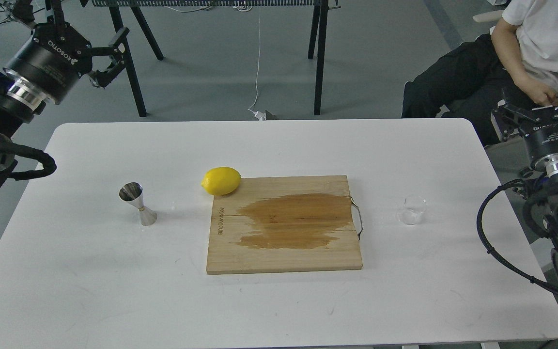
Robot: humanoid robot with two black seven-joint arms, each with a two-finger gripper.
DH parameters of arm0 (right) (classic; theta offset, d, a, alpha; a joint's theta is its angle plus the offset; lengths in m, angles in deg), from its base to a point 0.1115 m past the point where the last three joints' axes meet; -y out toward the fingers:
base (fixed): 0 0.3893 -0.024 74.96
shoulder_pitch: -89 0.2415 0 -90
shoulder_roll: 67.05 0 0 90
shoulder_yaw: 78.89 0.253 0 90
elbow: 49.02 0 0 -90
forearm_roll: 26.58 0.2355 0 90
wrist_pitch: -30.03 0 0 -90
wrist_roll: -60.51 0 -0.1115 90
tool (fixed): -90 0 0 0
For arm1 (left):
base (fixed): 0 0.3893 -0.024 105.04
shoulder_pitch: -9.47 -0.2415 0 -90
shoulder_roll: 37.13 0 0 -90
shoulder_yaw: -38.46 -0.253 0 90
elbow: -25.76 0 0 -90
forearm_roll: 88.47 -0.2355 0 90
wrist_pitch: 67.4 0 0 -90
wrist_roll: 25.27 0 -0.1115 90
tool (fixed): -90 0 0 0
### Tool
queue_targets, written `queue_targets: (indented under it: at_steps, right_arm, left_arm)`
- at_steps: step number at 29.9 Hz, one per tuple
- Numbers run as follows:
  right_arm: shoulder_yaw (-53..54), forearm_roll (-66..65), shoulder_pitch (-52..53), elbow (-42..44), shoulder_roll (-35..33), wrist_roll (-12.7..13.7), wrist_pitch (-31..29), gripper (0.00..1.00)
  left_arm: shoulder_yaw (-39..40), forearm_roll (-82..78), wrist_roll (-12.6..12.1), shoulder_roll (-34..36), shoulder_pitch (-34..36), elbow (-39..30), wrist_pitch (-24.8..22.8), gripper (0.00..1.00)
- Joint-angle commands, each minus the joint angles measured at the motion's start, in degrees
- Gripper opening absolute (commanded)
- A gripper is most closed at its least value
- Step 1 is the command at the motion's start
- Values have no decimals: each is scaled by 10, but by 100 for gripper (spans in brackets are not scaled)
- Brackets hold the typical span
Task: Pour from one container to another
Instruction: 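Move the left gripper down toward the steel jigger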
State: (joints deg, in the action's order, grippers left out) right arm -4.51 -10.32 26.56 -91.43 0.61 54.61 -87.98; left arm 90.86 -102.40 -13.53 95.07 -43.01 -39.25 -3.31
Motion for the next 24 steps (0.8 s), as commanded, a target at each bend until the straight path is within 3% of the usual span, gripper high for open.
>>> queue_targets:
  at_steps: [1, 5, 8, 12, 18, 24]
  right_arm:
    - [1, 0, -6, -2, -4, 0, 0, 100]
    - [2, 0, -15, -2, -11, 0, 0, 100]
    - [4, 0, -23, -2, -11, -1, 0, 100]
    - [7, 0, -29, -1, -11, -1, 0, 100]
    - [7, 0, -29, 1, -10, -1, 0, 100]
    - [7, 0, -29, 1, -7, -1, 0, 100]
  left_arm:
    - [-1, -108, 31, 52, -17, -43, 1, 100]
    - [5, -247, 62, 81, -74, -114, 6, 100]
    - [6, -339, 65, 92, -112, -158, 45, 100]
    - [5, -444, 98, 98, -155, -188, 97, 99]
    - [-3, -681, 101, 116, -242, -203, 176, 99]
    - [-23, -933, 95, 104, -288, -161, 261, 98]
